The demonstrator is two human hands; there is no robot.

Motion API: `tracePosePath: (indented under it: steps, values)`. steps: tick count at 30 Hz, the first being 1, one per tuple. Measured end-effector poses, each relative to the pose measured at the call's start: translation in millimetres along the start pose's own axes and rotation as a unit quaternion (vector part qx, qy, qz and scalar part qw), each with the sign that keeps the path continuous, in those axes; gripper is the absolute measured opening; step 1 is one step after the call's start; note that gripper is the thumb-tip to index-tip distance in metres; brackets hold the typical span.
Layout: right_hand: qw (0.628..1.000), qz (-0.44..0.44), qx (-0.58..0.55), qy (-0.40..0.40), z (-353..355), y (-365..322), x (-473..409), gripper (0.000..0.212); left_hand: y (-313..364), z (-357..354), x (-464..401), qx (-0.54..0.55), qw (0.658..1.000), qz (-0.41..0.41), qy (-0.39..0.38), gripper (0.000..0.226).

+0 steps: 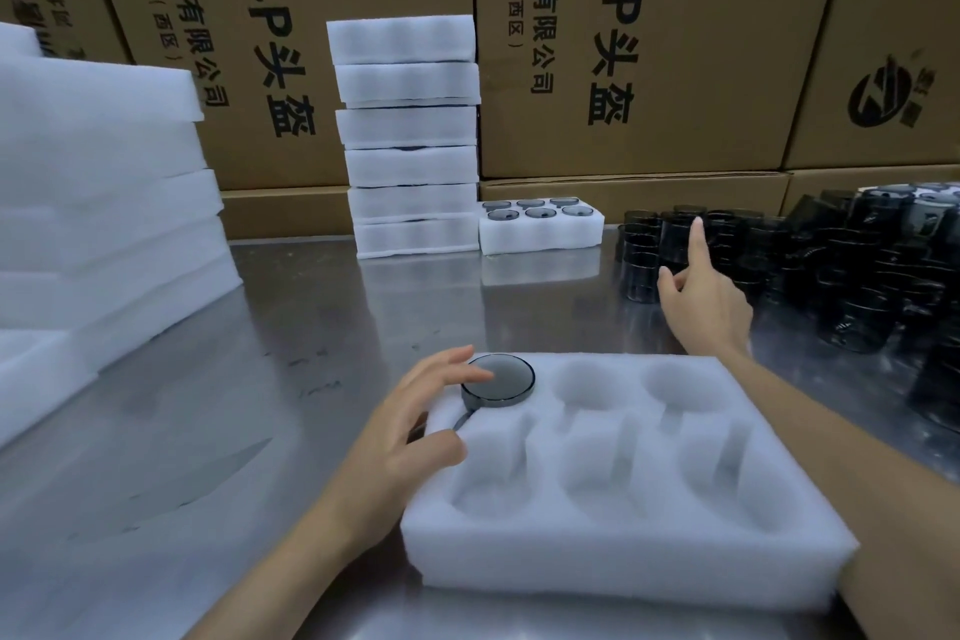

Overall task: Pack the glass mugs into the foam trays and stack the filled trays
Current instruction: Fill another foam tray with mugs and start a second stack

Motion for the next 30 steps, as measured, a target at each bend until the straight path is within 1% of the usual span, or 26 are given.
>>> tracePosePath:
  steps: [5, 7, 10, 13, 15, 19, 22, 24, 26, 30]
  values:
    - [0.998, 0.018, 0.051, 0.043, -3, 4, -11, 0.065, -1, 0, 0, -0.016, 1.000, 0.003, 0.000, 0.062]
    - [0.997, 0.015, 0.048, 0.054, -4, 7, -14, 0.061, 0, 0, 0, -0.018, 1.000, 0.003, 0.000, 0.063]
    - [0.997, 0.001, 0.009, 0.075, -1, 13, -15, 0.045, 0, -1, 0, -0.021, 1.000, 0.004, 0.000, 0.065]
    - [0.996, -0.013, 0.002, 0.084, 1, 16, -13, 0.026, 1, -1, 0, -0.017, 1.000, 0.002, -0.001, 0.065]
    - [0.996, -0.019, 0.001, 0.092, 3, 17, -12, 0.021, 1, -1, 0, -0.016, 1.000, 0.006, -0.002, 0.063]
    - [0.992, 0.009, -0.031, 0.118, 10, 15, -6, 0.018, 0, -1, 0, -0.016, 1.000, 0.008, -0.004, 0.059]
    - [0.989, 0.040, -0.074, 0.118, 18, 8, 6, 0.018, -2, -1, 0, -0.019, 1.000, 0.013, -0.001, 0.053]
    - [0.987, 0.044, -0.105, 0.112, 26, 2, 19, 0.021, -2, 0, 0, -0.020, 1.000, 0.014, 0.002, 0.052]
    - [0.984, 0.024, -0.141, 0.107, 34, 0, 34, 0.025, -2, 0, 0, -0.019, 1.000, 0.015, 0.004, 0.052]
    - [0.971, -0.051, -0.216, 0.086, 48, 5, 57, 0.039, 0, 1, 0, -0.011, 1.000, 0.014, 0.004, 0.052]
Point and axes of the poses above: each hand's wrist, its own x-axis away from the middle knuckle, its own z-axis out of the back of the hand, y = z × x, the point moved 7 cm from there along -x, towards the middle knuckle, and after that the axes turned 7 degrees about -x, right-handed, at the moved point
